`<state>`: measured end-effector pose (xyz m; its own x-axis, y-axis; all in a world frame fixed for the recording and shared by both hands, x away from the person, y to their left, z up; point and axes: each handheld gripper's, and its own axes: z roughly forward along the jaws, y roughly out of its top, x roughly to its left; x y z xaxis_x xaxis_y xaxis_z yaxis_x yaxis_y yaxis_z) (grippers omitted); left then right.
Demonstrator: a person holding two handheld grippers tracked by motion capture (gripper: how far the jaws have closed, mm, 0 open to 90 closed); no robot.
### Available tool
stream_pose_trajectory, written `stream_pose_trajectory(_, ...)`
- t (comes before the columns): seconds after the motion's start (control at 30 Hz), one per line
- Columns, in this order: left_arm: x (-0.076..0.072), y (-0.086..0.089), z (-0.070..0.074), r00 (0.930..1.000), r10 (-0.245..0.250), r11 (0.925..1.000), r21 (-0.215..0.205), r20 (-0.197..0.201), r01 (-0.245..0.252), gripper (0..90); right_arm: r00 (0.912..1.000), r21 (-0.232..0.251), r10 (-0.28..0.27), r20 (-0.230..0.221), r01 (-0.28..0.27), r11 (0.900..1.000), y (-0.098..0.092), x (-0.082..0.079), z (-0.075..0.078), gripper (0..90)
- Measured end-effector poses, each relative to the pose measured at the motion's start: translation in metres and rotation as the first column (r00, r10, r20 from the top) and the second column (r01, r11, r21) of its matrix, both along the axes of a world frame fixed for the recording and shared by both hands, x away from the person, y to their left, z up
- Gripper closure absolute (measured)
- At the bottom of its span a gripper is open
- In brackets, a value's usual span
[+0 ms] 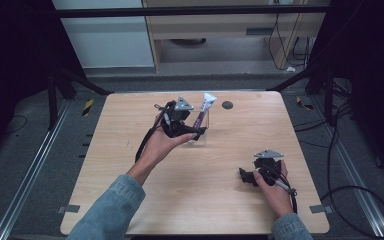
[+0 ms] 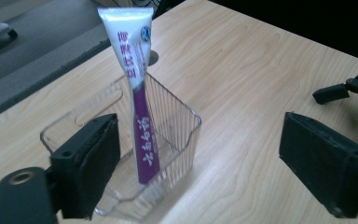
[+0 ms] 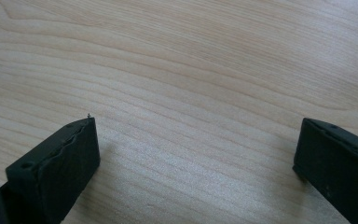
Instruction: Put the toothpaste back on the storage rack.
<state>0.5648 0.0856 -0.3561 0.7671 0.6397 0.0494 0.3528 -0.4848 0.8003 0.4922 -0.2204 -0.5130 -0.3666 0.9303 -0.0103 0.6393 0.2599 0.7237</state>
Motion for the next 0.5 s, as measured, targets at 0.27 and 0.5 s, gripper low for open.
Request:
stream_pose_trajectory(0.27, -0.016, 0.023, -0.003, 0.9992, 0.024, 0.9992, 0.034, -0.032, -0.023, 5.3, 1.0000, -0.001, 0.000, 0.000, 0.000, 1.000, 0.000, 0.000, 0.000, 0.4)
stream_pose_trajectory(0.5, -0.022, 0.044, -0.013, 0.9979, 0.050, 0.9970, 0.062, -0.041, -0.047, 3.8, 1.0000, -0.001, 0.000, 0.000, 0.000, 1.000, 0.000, 0.000, 0.000, 0.4)
